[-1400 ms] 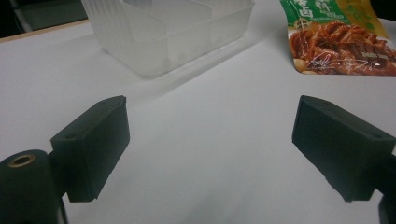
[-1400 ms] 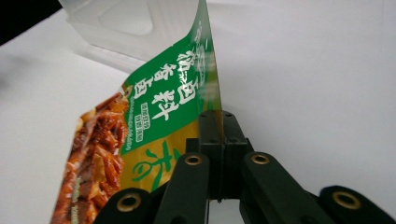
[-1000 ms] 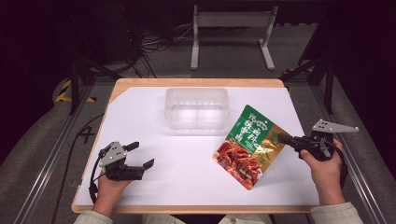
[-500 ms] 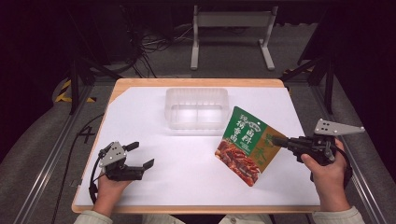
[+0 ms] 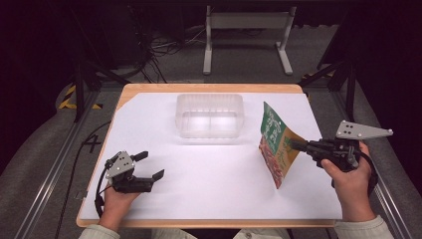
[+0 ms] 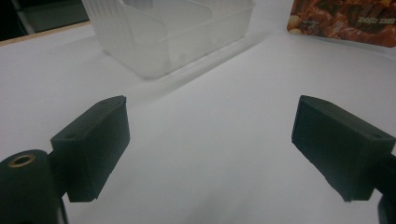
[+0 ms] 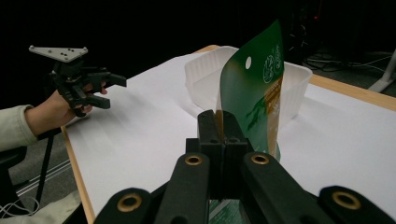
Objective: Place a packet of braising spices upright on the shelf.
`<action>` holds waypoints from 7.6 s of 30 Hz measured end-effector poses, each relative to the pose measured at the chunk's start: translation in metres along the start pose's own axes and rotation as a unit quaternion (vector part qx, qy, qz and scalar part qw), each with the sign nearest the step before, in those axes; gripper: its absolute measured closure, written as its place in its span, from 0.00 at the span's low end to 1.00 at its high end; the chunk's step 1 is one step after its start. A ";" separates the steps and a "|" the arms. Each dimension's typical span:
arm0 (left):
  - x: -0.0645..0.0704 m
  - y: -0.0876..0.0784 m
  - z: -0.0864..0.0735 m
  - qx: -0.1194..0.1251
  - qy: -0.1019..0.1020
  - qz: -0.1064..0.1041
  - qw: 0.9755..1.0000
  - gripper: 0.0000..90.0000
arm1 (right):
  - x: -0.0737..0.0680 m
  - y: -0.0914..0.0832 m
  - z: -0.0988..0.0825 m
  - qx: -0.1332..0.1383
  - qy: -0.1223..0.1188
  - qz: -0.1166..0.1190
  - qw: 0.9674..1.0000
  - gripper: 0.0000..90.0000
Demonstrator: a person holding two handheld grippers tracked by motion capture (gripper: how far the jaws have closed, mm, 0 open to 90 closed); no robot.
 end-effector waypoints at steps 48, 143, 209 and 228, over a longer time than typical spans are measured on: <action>-0.002 -0.005 -0.003 0.004 -0.013 0.002 1.000 0.11 | 0.048 0.034 0.088 0.013 -0.036 -0.030 0.999 1.00; -0.002 0.001 -0.001 0.001 -0.016 -0.017 1.000 0.10 | 0.096 0.177 0.090 0.029 -0.034 -0.043 0.998 1.00; 0.000 0.003 0.001 0.002 -0.016 -0.017 1.000 0.09 | 0.082 0.138 0.061 0.034 -0.055 -0.064 0.996 0.49; 0.002 0.004 0.003 0.006 -0.022 -0.024 0.999 0.08 | 0.049 0.078 0.047 0.051 -0.076 -0.035 0.995 0.43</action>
Point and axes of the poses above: each handheld gripper's, and its own axes: y roughly forward along the jaws, z roughly out of its top, x roughly to its right, the point moved 9 cm from there along y, roughly forward along the jaws, and after that the axes turned 15 degrees about -y, right-handed, at the moved point
